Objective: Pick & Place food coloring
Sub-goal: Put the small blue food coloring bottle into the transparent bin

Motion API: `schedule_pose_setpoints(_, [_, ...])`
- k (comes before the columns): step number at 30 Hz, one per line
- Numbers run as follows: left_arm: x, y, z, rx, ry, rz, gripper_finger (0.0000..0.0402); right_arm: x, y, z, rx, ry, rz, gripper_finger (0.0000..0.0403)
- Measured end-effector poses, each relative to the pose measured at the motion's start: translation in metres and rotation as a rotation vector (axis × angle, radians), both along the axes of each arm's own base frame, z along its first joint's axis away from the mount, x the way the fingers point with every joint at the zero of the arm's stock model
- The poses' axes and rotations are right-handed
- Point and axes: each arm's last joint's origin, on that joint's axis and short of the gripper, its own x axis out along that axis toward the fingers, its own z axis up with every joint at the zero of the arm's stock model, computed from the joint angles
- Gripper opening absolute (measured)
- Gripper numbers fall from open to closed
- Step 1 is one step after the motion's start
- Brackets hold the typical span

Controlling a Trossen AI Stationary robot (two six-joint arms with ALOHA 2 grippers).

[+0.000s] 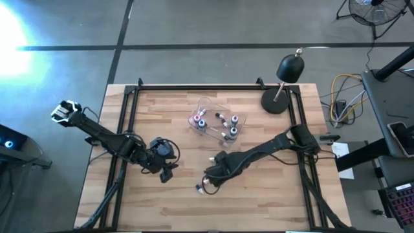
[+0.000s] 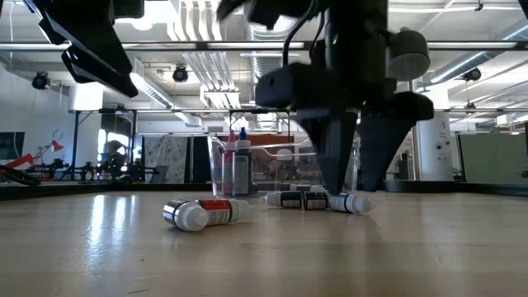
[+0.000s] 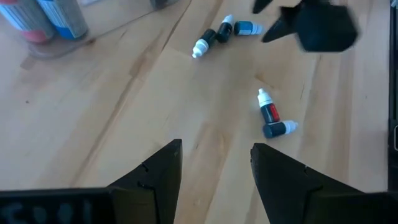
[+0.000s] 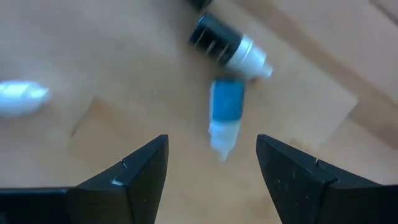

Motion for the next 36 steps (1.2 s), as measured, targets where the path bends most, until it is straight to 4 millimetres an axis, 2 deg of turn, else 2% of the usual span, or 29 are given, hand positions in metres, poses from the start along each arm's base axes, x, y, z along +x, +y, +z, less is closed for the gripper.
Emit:
schedule_pose_setpoints(5, [0.0,0.0,0.0,-0.027,0.002,0.018,0.0165,0.006,-0.013,-0.009,-0.002,0.016,0.006,0.0226])
schedule_pose_setpoints(9, [0.0,0.0,0.0,-0.031,0.003,0.019,0.0165,0.008,-0.017,-0.018,0.034,0.054,0.037,0.0198])
schedule_pose_setpoints(16, [0.0,-0.001,0.0,-0.047,0.012,0.003,0.0165,0.006,-0.017,-0.022,0.068,0.077,0.043,0.0105])
schedule_pose_setpoints(21, [0.0,-0.001,0.0,-0.048,0.012,0.002,0.0165,0.005,-0.018,-0.015,0.05,0.063,0.056,0.0041])
schedule_pose_setpoints(25, [0.0,-0.001,0.0,-0.047,0.012,0.002,0.0165,0.005,-0.02,0.01,0.0,-0.025,0.031,0.004])
schedule_pose_setpoints(27, [0.0,-0.001,0.0,-0.047,0.011,0.002,0.0165,0.005,-0.022,0.033,-0.047,-0.106,0.009,0.004])
schedule_pose_setpoints(29, [0.0,-0.001,0.0,-0.047,0.012,0.002,0.0165,0.0,-0.027,0.064,-0.141,-0.211,-0.051,0.0041])
schedule_pose_setpoints(32, [0.0,-0.001,0.0,-0.045,0.01,0.005,0.0165,-0.015,-0.049,0.108,-0.279,-0.321,-0.155,0.0056])
schedule_pose_setpoints(34, [0.0,-0.001,0.0,-0.043,0.008,0.007,0.0165,-0.022,-0.069,0.126,-0.296,-0.356,-0.175,0.0077])
schedule_pose_setpoints(36, [0.0,-0.001,0.0,-0.043,0.006,0.008,0.0165,-0.028,-0.09,0.136,-0.31,-0.36,-0.189,0.0105])
